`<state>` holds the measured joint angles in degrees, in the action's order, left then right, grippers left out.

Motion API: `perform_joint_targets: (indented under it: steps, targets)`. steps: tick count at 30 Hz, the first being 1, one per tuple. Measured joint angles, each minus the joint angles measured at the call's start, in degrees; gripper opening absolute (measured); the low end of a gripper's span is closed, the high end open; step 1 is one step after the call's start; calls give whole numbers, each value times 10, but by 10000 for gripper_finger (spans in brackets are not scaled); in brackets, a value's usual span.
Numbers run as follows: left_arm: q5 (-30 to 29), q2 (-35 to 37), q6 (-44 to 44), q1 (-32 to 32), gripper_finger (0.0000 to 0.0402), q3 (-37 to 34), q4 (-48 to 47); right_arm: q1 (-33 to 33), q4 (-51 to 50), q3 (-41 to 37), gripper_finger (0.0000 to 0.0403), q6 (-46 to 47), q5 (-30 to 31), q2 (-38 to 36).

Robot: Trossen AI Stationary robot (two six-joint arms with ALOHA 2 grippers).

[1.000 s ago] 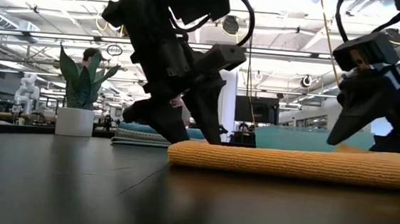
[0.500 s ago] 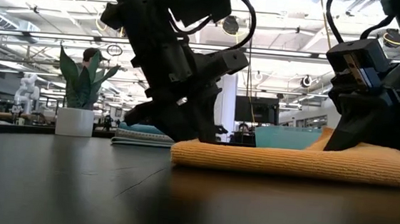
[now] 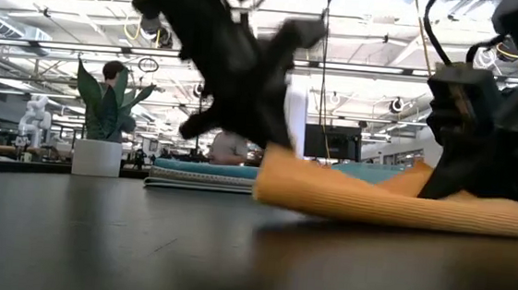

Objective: Fold microfiber towels
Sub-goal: Stack the yellow microfiber towel on the blue microfiber towel

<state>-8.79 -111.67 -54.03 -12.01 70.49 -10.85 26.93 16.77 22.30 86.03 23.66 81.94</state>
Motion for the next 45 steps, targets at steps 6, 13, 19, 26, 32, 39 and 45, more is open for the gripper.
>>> perform_joint_targets:
  steps: [6, 13, 19, 26, 32, 39, 45]
  targets:
    - [-54, 72, 13, 3, 4, 1, -37, -32, 4, 4, 1, -57, -13, -60]
    - [-99, 132, 11, 27, 2, 0, -109, -140, -9, 69, 1, -191, -75, -85]
    - [-139, 182, -1, 65, 1, 1, -203, -268, -35, 131, 0, -297, -165, -75]
    - [-145, 210, 35, 143, 1, 1, -280, -405, -40, 215, 0, -388, -267, -21]
    - [-123, 215, 106, 230, 1, 2, -309, -476, -63, 342, 0, -441, -330, 108]
    - [-94, 211, 184, 318, 0, 2, -346, -521, -104, 435, 0, -470, -368, 211]
    - [-78, 208, 212, 359, 0, -17, -337, -540, -85, 447, 0, -469, -373, 249]
